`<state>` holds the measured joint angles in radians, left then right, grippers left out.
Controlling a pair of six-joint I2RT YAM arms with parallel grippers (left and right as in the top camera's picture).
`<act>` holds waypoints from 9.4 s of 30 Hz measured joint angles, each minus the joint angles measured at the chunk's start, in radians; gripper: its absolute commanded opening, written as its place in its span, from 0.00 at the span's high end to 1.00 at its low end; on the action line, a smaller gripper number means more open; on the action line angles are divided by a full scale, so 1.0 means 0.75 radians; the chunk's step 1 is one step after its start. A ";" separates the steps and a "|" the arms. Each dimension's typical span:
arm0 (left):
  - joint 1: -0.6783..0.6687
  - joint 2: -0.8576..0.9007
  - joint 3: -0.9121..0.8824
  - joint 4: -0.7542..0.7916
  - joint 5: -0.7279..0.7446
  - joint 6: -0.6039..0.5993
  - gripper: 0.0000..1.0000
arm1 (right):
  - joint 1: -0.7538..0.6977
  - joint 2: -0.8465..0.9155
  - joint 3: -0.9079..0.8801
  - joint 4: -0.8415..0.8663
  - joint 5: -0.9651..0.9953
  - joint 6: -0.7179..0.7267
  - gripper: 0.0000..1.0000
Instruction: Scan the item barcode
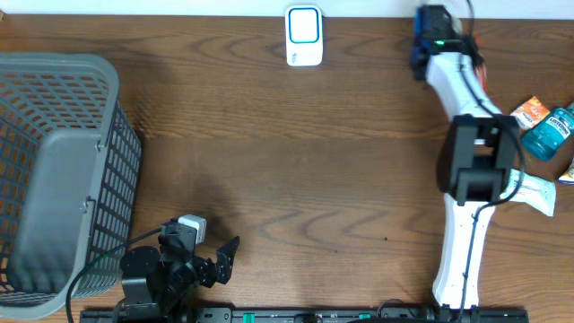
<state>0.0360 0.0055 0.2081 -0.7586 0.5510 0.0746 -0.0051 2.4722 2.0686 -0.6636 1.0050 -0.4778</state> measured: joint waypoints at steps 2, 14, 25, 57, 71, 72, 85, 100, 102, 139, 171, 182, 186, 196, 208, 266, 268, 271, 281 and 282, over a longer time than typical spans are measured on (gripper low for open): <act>0.000 0.000 0.000 0.000 0.000 0.001 0.02 | -0.069 0.000 -0.002 -0.121 -0.109 0.101 0.99; 0.000 0.000 0.000 0.000 0.000 0.000 0.02 | -0.178 -0.070 -0.007 -0.222 -0.393 0.297 0.01; 0.000 0.000 0.000 0.000 0.000 0.000 0.02 | -0.123 -0.918 -0.006 -0.377 -0.966 0.526 0.01; 0.000 0.000 0.000 0.000 0.000 0.000 0.02 | -0.113 -2.399 0.007 -0.759 -1.131 0.569 0.01; 0.000 0.000 0.000 0.000 0.000 0.000 0.02 | -0.111 -2.929 -0.375 -0.904 -1.172 0.580 0.01; 0.000 0.000 0.000 0.000 0.000 0.000 0.02 | -0.109 -2.976 -0.450 -0.879 -1.173 0.583 0.01; 0.000 0.000 0.000 0.000 0.001 0.000 0.02 | -0.035 -3.287 -1.335 -0.225 -1.181 0.613 0.01; 0.000 0.000 0.000 0.000 0.000 0.000 0.02 | 0.040 -3.284 -2.025 0.458 -1.197 0.633 0.01; 0.000 0.000 0.000 0.000 0.000 0.000 0.02 | 0.040 -3.284 -2.134 0.580 -1.197 0.633 0.01; 0.000 0.000 0.000 0.000 0.000 0.000 0.02 | -0.145 -3.281 -2.749 0.808 -1.164 0.886 0.01; 0.000 0.000 -0.009 0.252 0.001 0.000 0.02 | -0.158 -3.281 -2.749 0.807 -1.165 0.772 0.01; -0.085 -0.001 -0.238 1.094 -0.152 0.015 0.02 | -0.158 -3.282 -2.749 0.806 -1.165 0.771 0.01; -0.103 0.003 -0.263 1.037 -0.287 0.015 0.02 | -0.158 -3.282 -2.749 0.807 -1.165 0.771 0.01; -0.103 0.003 -0.245 0.976 -0.493 0.015 0.02 | -0.158 -3.282 -2.749 0.806 -1.166 0.768 0.01; -0.103 0.003 -0.245 0.973 -0.535 0.014 0.02 | -0.158 -3.282 -2.749 0.807 -1.165 0.767 0.01; -0.102 0.003 -0.245 0.973 -0.540 -0.036 0.02 | -0.158 -3.282 -2.749 0.810 -1.572 0.703 0.01; -0.102 0.003 -0.245 0.973 -0.540 -0.036 0.02 | -0.158 -3.282 -2.749 0.810 -1.576 0.713 0.01; -0.102 0.003 -0.245 0.973 -0.540 -0.036 0.02 | -0.158 -3.282 -2.749 0.810 -1.580 0.721 0.01; -0.102 0.003 -0.245 0.973 -0.540 -0.036 0.02 | -0.070 -3.282 -2.749 0.810 -1.582 0.728 0.01; -0.102 0.003 -0.245 0.973 -0.540 -0.036 0.02 | -0.056 -3.282 -2.749 0.810 -1.582 0.728 0.01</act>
<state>-0.0402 0.0074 0.0242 -0.0292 0.1459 0.0475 -0.0475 0.0109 0.0071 -0.0559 -0.1818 0.0681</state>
